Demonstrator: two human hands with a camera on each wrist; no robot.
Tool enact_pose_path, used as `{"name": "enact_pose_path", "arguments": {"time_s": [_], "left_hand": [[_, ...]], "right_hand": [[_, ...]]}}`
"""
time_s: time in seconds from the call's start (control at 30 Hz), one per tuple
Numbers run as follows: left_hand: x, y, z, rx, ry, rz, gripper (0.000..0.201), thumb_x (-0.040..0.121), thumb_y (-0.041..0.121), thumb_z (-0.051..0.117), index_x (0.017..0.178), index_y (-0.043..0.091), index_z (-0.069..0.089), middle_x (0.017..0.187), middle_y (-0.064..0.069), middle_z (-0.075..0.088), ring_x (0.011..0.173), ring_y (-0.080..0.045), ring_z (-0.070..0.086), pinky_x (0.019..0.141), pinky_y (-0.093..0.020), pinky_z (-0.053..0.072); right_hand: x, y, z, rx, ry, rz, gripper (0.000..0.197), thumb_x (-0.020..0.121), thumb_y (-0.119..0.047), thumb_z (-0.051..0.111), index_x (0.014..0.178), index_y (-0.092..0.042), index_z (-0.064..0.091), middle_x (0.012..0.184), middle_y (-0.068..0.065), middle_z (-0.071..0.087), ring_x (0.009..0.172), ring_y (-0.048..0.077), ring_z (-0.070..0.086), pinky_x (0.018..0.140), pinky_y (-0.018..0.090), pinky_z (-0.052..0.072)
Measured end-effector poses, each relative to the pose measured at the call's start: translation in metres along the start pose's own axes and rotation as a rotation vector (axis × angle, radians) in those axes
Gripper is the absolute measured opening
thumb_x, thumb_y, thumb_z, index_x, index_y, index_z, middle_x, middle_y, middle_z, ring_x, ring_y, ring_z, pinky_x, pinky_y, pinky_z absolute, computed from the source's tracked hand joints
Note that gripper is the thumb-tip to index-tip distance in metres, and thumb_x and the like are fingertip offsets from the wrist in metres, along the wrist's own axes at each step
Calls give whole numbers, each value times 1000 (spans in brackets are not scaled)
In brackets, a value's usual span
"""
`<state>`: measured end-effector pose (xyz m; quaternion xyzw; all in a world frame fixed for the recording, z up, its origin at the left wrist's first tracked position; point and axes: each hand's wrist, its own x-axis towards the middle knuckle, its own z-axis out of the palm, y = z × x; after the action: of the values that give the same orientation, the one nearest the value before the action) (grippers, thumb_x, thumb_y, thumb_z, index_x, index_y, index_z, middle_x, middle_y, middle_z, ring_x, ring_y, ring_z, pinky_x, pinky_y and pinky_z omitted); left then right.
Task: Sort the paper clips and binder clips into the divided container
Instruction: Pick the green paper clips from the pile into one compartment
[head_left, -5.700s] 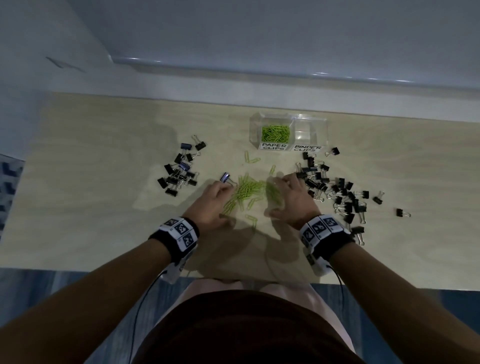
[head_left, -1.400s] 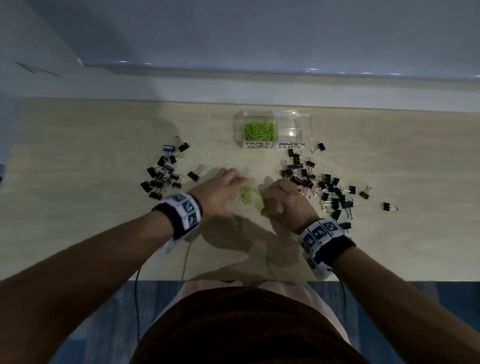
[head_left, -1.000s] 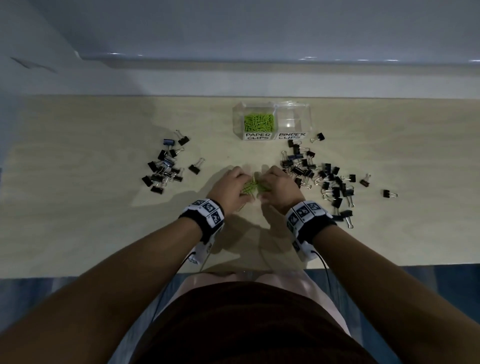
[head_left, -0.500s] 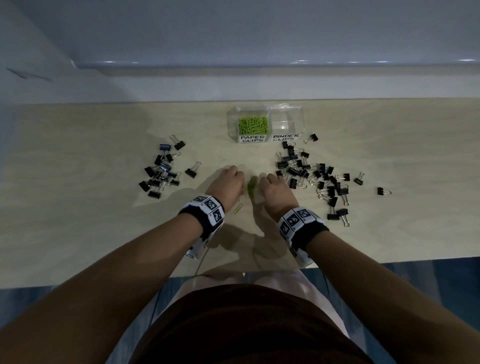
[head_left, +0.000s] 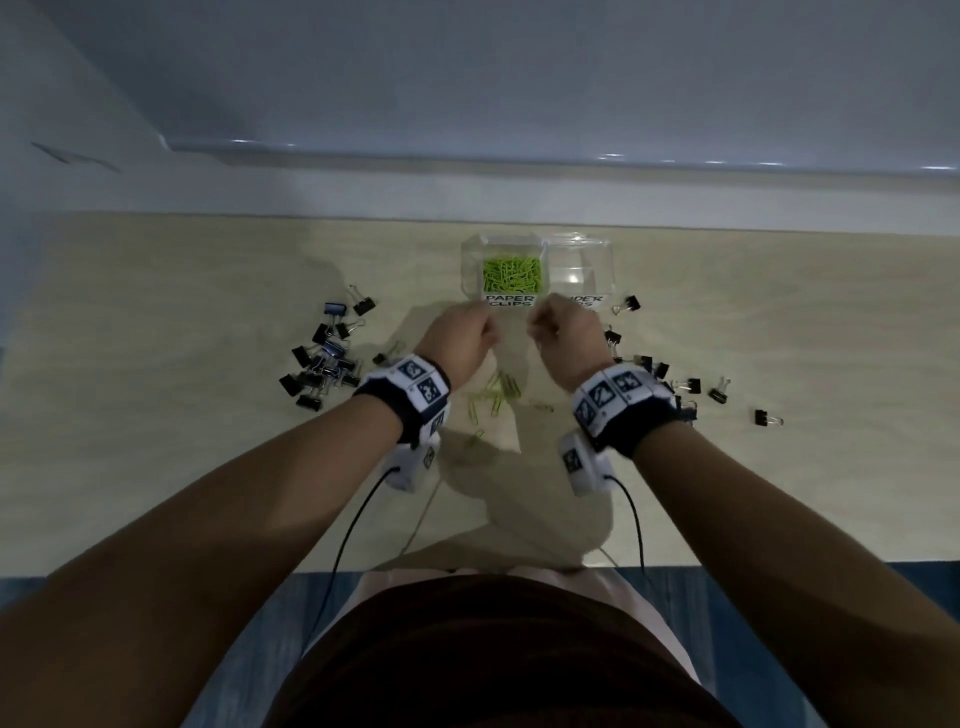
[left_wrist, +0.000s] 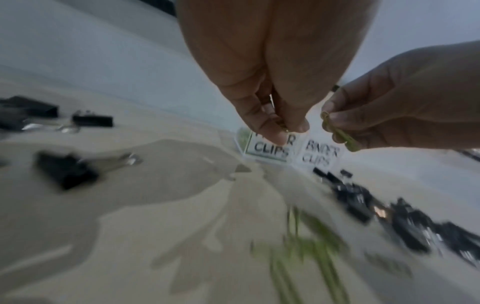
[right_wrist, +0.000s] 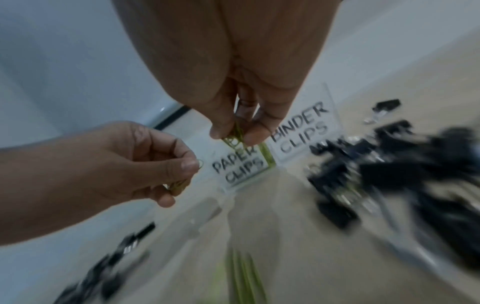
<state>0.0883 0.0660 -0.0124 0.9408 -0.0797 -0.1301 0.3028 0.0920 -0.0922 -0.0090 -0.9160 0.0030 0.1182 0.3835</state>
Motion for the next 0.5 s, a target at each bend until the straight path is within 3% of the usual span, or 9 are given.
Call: {"name": "enact_pose_path", "arguments": {"time_s": [0.13, 0.2, 0.33, 0.43, 0.5], "left_hand": [[42, 18, -25, -44, 131, -30, 16, 89, 19, 58, 86, 4, 61, 87, -13, 65, 80, -28, 59, 73, -39, 49], [59, 22, -32, -38, 165, -46, 14, 88, 17, 59, 86, 3, 62, 88, -13, 66, 82, -29, 61, 74, -38, 49], [70, 23, -29, 38, 201, -15, 24, 87, 18, 61, 107, 4, 59, 112, -15, 56, 97, -29, 56, 85, -38, 48], [55, 25, -10, 181, 214, 165, 25, 88, 13, 57, 111, 4, 57, 119, -14, 50, 107, -31, 48, 82, -43, 50], [41, 27, 12, 250, 96, 355, 23, 86, 8, 56, 108, 3, 60, 116, -15, 54, 109, -32, 47, 80, -43, 51]], "right_hand": [[52, -24, -17, 39, 151, -43, 12, 83, 0, 55, 84, -10, 61, 82, 4, 65, 76, 19, 61, 69, 28, 52], [71, -29, -19, 28, 160, -45, 12, 82, -2, 57, 85, -12, 62, 81, 2, 65, 74, 17, 62, 67, 27, 52], [84, -24, -26, -101, 106, -104, 21, 83, 1, 58, 99, -9, 65, 95, 8, 68, 84, 19, 64, 78, 29, 54], [65, -1, -39, -181, 185, -219, 19, 84, 1, 54, 94, -7, 67, 95, 12, 68, 84, 24, 64, 78, 36, 54], [42, 23, -44, -224, 194, -225, 16, 85, -1, 54, 88, -7, 68, 90, 12, 68, 77, 25, 64, 71, 37, 55]]}}
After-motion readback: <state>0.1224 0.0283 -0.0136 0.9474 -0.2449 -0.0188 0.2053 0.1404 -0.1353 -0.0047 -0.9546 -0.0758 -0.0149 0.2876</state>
